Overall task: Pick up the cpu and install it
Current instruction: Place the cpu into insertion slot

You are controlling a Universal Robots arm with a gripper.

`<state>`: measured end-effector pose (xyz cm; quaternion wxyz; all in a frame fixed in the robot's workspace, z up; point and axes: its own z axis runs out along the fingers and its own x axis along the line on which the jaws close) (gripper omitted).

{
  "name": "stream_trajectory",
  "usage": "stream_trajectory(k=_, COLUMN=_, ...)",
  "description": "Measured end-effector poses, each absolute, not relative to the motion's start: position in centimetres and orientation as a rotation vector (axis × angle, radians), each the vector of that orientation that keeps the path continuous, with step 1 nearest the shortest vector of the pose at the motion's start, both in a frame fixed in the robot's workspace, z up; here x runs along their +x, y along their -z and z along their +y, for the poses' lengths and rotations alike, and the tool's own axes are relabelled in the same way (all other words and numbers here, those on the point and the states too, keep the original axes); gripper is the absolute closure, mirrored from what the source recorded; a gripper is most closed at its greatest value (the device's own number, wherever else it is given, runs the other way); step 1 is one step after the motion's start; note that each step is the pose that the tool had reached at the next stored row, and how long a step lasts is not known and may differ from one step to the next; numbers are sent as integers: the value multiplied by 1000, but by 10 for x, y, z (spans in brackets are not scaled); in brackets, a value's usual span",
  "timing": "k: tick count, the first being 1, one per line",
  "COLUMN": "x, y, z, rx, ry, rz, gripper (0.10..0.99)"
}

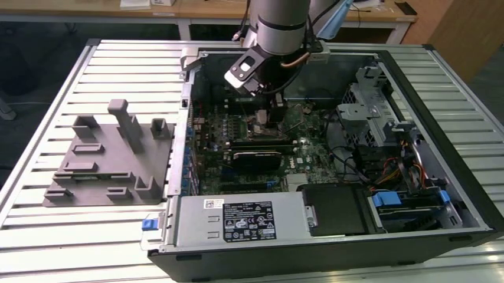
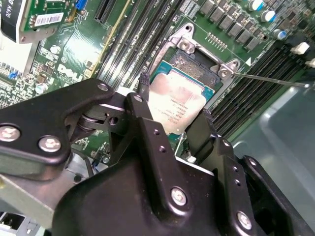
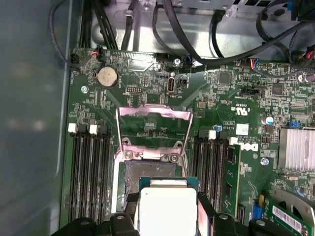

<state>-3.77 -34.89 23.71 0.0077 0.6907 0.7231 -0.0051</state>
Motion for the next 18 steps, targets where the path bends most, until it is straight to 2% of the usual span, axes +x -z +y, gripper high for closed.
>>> stream_trajectory(k=18, x=-35, y=-216, z=-344, rx=2168, ry=16, rz=2252, gripper=541)
